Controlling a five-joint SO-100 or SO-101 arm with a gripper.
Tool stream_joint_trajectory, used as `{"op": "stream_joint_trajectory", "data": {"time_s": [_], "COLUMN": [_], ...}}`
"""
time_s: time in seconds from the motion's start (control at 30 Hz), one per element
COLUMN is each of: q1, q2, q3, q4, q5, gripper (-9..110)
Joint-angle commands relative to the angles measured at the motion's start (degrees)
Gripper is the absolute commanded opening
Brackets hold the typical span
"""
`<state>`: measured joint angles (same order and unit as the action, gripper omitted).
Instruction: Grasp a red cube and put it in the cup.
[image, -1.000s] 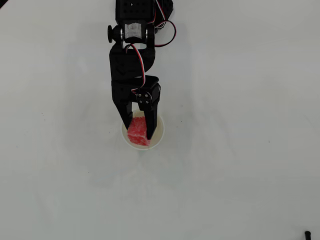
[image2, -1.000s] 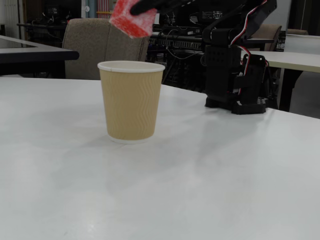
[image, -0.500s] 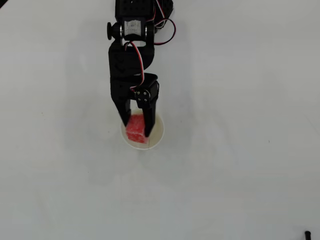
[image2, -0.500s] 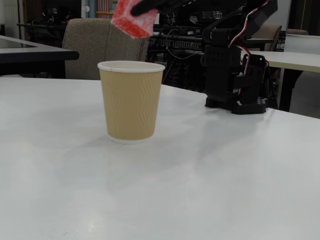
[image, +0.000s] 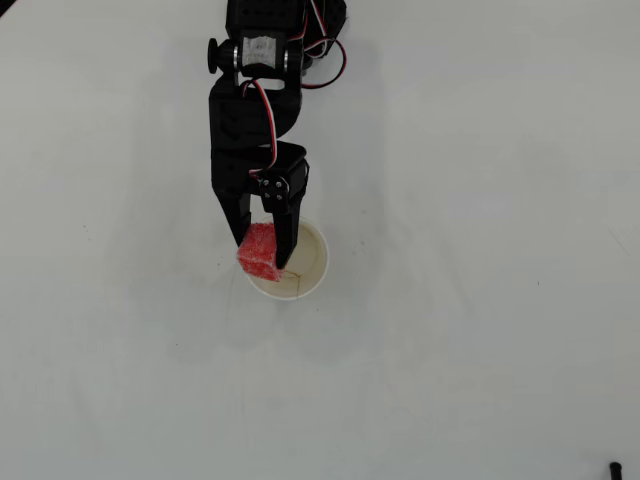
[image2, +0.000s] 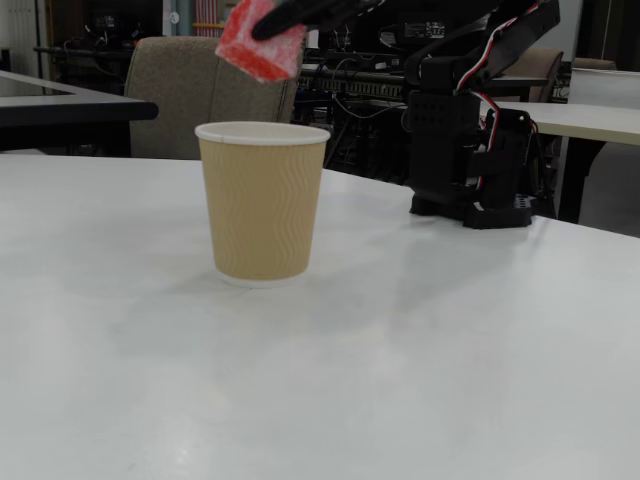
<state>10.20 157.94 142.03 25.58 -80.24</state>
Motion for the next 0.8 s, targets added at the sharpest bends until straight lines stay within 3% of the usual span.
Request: {"op": "stream_joint_trajectory", "data": {"time_s": [0.0, 0.77], "q1": [0.00, 0.26], "q2": [2.11, 4.39], "q3": [-1.23, 0.26], "q4": [0.09, -0.44], "q5": [0.62, 0.62], "gripper": [2, 2]}}
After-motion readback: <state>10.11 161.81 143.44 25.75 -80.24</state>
